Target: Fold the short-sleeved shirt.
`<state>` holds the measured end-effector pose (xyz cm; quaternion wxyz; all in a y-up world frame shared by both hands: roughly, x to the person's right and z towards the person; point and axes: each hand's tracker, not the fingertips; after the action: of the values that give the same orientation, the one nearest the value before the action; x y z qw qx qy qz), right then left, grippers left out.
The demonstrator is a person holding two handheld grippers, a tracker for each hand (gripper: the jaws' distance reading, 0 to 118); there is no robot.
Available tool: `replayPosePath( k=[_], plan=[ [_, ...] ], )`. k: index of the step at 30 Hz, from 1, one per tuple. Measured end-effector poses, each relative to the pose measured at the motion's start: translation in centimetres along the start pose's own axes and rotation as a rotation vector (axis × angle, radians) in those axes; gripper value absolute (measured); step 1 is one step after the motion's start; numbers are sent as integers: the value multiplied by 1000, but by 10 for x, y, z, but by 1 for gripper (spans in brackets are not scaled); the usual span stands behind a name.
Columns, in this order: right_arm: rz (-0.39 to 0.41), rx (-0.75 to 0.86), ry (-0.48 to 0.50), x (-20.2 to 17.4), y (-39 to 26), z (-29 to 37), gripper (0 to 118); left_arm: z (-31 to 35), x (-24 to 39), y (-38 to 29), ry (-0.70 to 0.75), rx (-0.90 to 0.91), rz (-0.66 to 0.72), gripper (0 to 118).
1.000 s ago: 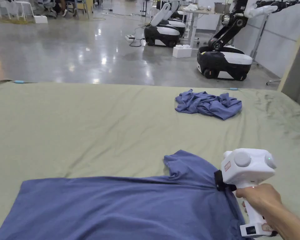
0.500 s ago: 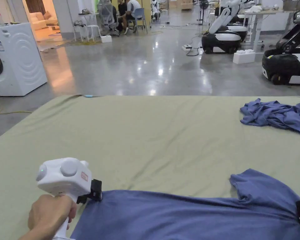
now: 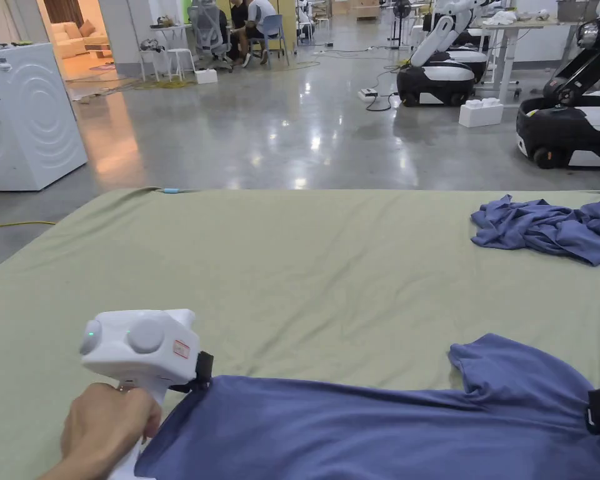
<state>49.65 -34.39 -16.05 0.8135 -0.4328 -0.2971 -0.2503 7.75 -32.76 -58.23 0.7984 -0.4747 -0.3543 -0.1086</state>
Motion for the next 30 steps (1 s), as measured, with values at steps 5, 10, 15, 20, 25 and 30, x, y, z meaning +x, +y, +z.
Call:
replayPosePath(
  k=[5,10,15,20,25,30],
  plan=[
    [15,128,133,2,-18,62,8,68,-15,-19,-52,109,27,2],
    [68,245,241,6,-59,144,8,149,-23,-77,-141,192,36,2],
    [84,264,272,24,-122,197,8,198,-48,-150,-229,243,54,2],
    [34,190,281,48,-196,197,8,206,-67,-224,-262,222,72,2],
    [-36,82,234,62,-249,150,8,166,-79,-275,-249,116,170,2],
    [-55,67,222,60,-263,143,8,156,-86,-286,-256,117,223,2]
  ],
)
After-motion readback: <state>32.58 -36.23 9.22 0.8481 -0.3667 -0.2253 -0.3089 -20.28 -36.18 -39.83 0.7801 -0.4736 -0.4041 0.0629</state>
